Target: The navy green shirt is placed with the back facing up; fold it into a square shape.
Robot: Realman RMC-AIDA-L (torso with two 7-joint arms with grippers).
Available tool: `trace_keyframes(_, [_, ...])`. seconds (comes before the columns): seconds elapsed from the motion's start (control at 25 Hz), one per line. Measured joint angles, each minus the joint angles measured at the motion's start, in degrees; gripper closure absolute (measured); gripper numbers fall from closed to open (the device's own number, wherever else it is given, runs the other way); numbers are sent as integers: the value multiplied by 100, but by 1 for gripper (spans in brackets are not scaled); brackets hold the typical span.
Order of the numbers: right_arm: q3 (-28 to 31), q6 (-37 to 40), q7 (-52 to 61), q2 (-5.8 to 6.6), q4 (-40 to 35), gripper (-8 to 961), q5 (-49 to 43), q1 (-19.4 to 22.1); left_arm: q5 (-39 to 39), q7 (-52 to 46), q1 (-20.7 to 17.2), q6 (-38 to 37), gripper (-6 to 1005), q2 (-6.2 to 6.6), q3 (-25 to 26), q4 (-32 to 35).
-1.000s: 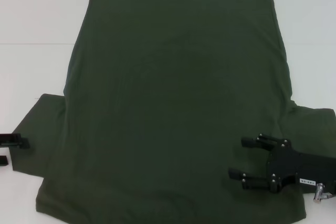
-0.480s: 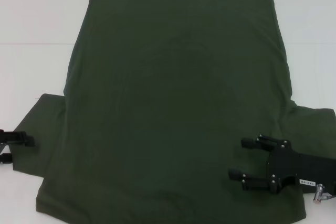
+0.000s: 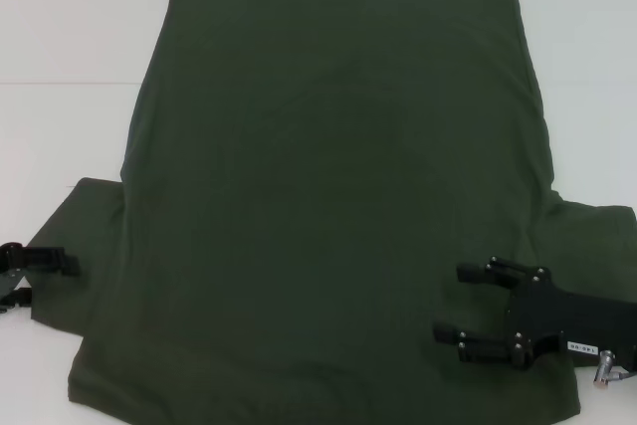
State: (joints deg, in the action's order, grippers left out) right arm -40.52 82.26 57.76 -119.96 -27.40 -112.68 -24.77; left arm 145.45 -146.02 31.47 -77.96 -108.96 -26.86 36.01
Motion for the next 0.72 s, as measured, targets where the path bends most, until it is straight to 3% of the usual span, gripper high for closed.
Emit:
trace_keyframes(0.28, [0, 8, -2, 0, -2, 54, 0, -10, 5, 106, -42, 153, 209, -90, -108, 143])
trace_keyframes(0.72, [0, 52, -2, -1, -2, 54, 6, 6, 107, -18, -2, 220, 597, -116, -243, 176])
